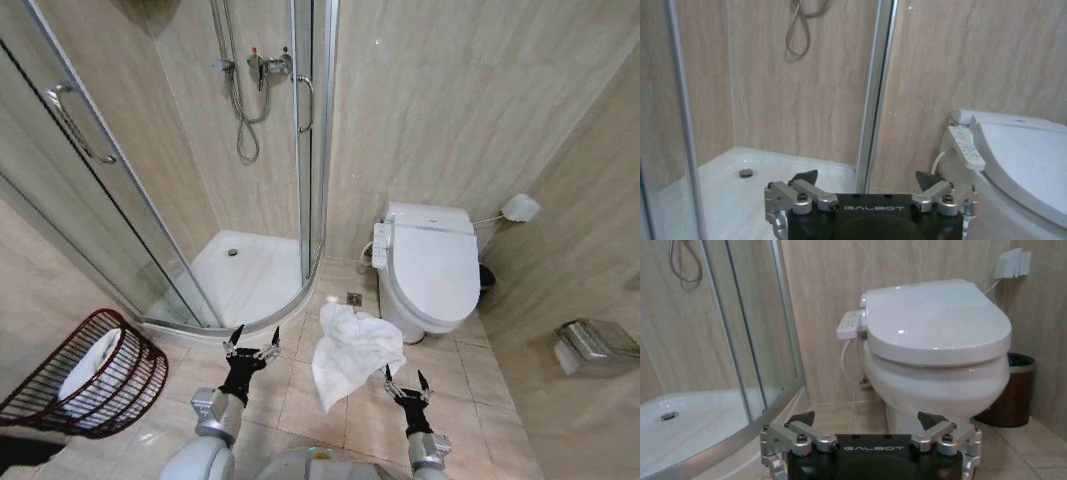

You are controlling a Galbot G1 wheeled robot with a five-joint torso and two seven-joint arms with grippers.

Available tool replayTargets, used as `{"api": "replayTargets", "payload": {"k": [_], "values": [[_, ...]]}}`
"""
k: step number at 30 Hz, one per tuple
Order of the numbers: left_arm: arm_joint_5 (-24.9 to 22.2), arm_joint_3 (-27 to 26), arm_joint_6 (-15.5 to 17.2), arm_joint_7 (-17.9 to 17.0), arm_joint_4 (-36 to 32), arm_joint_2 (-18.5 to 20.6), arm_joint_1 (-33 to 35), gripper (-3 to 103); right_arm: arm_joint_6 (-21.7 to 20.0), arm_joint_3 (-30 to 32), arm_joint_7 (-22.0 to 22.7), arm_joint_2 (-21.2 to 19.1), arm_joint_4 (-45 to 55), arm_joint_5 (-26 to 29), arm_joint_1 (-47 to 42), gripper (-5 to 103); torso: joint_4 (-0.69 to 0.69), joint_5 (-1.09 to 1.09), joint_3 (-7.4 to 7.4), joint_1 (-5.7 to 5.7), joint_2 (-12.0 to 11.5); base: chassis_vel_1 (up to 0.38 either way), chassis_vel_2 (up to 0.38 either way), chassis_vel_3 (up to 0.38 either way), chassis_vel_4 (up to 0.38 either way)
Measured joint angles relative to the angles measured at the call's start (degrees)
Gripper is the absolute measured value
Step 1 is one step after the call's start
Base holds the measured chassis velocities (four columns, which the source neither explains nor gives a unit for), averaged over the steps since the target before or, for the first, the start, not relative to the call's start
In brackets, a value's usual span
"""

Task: Discard the used towel into the hamper.

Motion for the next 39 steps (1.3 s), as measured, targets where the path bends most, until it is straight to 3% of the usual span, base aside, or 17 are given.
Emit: {"api": "replayTargets", "payload": {"k": [39], "values": [[0.0,0.0,0.0,0.0,0.0,0.0,0.0,99,5.3,0.9,-3.0,0.7,-0.4,0.2,-2.3,100,0.0,0.0,-5.71,-3.87,-9.6,0.0,0.0,0.0,0.0]]}}
